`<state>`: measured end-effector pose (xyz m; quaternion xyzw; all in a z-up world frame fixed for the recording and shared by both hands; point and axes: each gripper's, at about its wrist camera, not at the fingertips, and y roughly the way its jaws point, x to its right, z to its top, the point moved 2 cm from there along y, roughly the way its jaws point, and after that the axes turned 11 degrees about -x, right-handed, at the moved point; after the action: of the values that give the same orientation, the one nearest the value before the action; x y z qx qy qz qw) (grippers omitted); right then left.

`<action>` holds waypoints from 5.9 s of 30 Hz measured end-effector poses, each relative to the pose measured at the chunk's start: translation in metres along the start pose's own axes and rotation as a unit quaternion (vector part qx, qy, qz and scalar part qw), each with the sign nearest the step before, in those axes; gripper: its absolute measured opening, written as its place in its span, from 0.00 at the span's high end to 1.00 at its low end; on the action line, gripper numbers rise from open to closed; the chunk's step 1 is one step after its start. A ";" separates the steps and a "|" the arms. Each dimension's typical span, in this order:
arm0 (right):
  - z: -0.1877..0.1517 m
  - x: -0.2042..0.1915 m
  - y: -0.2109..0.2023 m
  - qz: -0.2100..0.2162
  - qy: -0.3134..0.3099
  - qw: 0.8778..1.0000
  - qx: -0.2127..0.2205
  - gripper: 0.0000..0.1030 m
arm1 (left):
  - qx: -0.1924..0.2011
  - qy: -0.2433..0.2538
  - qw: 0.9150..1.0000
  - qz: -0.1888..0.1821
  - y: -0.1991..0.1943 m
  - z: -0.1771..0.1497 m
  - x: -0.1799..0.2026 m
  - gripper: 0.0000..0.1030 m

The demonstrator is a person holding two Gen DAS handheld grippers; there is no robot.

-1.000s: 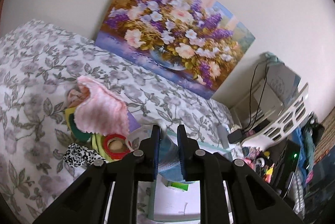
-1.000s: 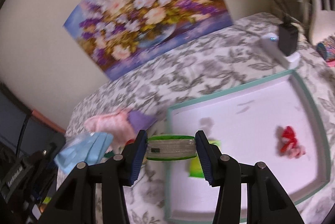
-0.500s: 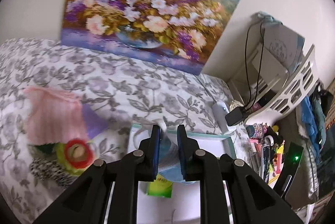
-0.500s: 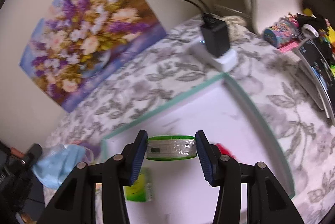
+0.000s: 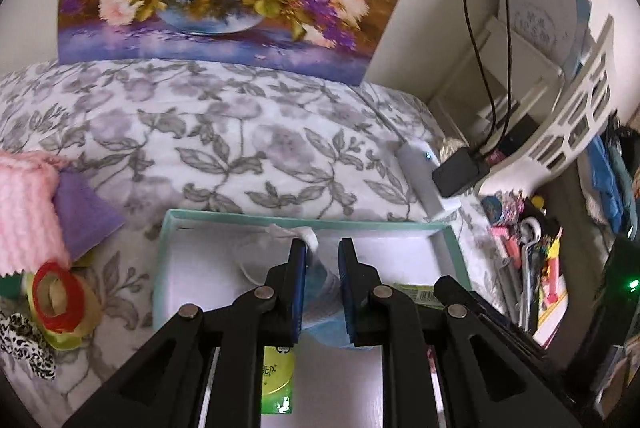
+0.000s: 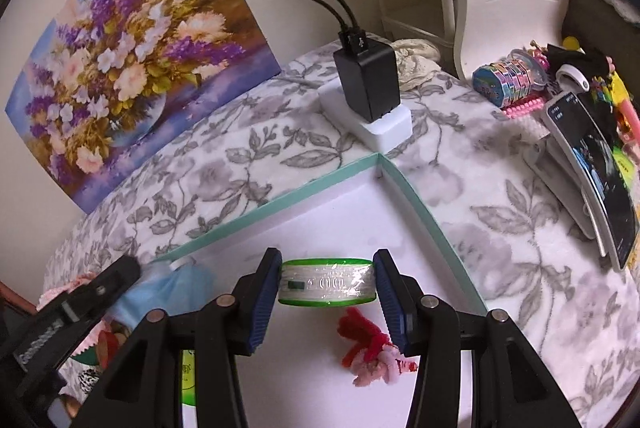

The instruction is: Organize soft objects

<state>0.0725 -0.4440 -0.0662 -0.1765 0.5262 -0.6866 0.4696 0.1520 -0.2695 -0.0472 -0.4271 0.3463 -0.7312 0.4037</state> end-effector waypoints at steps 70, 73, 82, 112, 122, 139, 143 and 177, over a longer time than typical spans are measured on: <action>-0.106 -0.181 -0.012 0.087 -0.199 0.971 -0.098 0.00 | 0.027 -0.251 0.938 0.236 -0.151 -0.074 -0.220 0.03; -0.113 -0.197 -0.004 0.089 -0.214 0.967 -0.105 0.00 | 0.019 -0.265 0.936 0.232 -0.149 -0.077 -0.230 0.03; -0.120 -0.225 0.022 0.103 -0.247 0.957 -0.113 0.03 | -0.025 -0.319 0.923 0.214 -0.128 -0.086 -0.258 0.03; -0.126 -0.270 0.077 0.077 -0.340 0.931 -0.106 0.23 | -0.093 -0.370 0.921 0.083 -0.049 -0.078 -0.265 0.48; -0.132 -0.278 0.077 0.077 -0.362 0.923 -0.104 0.37 | -0.084 -0.376 0.920 0.066 -0.046 -0.080 -0.266 0.67; -0.128 -0.269 0.064 0.096 -0.356 0.923 -0.114 0.45 | -0.062 -0.362 0.927 0.075 -0.082 -0.074 -0.259 0.74; -0.124 -0.266 0.056 0.104 -0.351 0.924 -0.112 0.46 | -0.047 -0.357 0.930 0.073 -0.098 -0.070 -0.254 0.74; -0.088 -0.253 0.055 0.144 -0.291 0.940 -0.108 0.68 | -0.027 -0.348 0.934 0.081 -0.096 -0.061 -0.256 0.74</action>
<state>0.1584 -0.1846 -0.0846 -0.3408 0.4569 -0.4694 0.6744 0.1476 0.0088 -0.0775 -0.6358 0.2371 -0.4921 0.5453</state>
